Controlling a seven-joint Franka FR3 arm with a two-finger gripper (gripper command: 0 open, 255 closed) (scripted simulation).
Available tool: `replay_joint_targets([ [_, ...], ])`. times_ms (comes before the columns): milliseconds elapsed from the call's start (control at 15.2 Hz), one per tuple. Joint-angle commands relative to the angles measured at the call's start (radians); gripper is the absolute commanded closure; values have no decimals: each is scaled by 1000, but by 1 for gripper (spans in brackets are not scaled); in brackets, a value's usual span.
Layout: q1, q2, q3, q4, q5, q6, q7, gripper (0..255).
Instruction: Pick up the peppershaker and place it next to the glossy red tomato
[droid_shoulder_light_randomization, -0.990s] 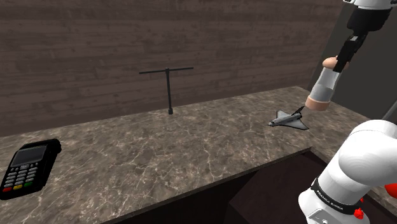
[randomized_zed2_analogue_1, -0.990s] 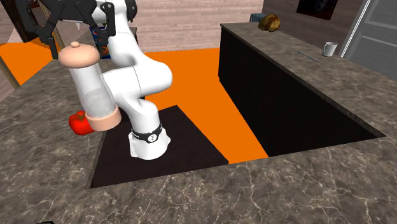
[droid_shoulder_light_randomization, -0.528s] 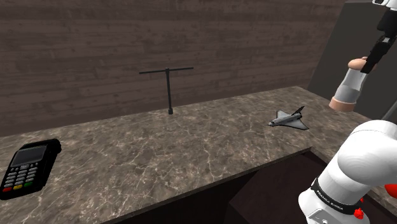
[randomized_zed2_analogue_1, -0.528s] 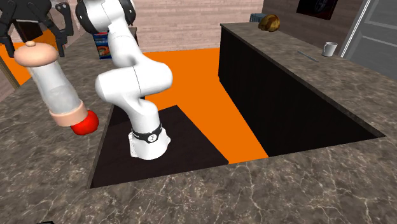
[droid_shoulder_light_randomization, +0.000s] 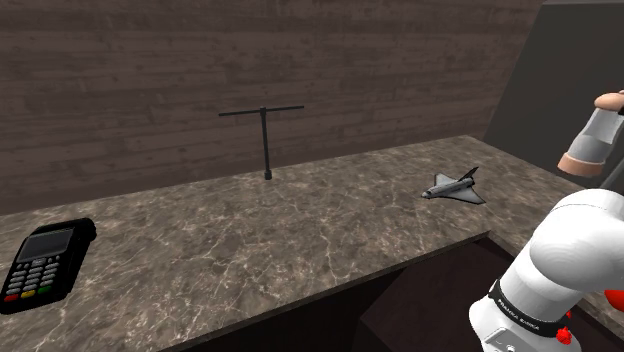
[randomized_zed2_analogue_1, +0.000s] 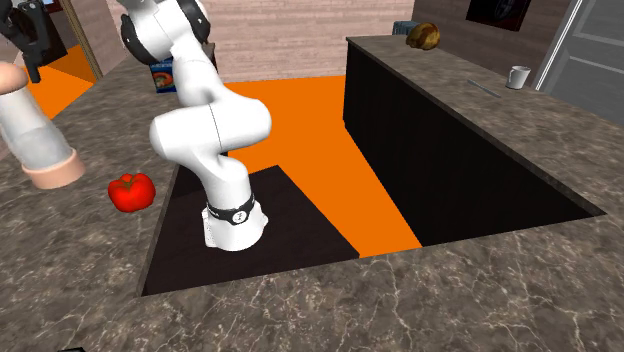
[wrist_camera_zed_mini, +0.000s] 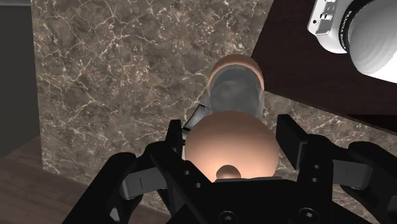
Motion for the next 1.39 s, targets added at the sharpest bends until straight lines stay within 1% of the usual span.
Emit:
replay_joint_targets([
  [0,0,-11,-40,26,-50,-10,-51,255],
  [264,8,-15,-109,90,-134,-24,-140,255],
  [1320,-50,-182,-197,-158,-221,62,-111,255],
])
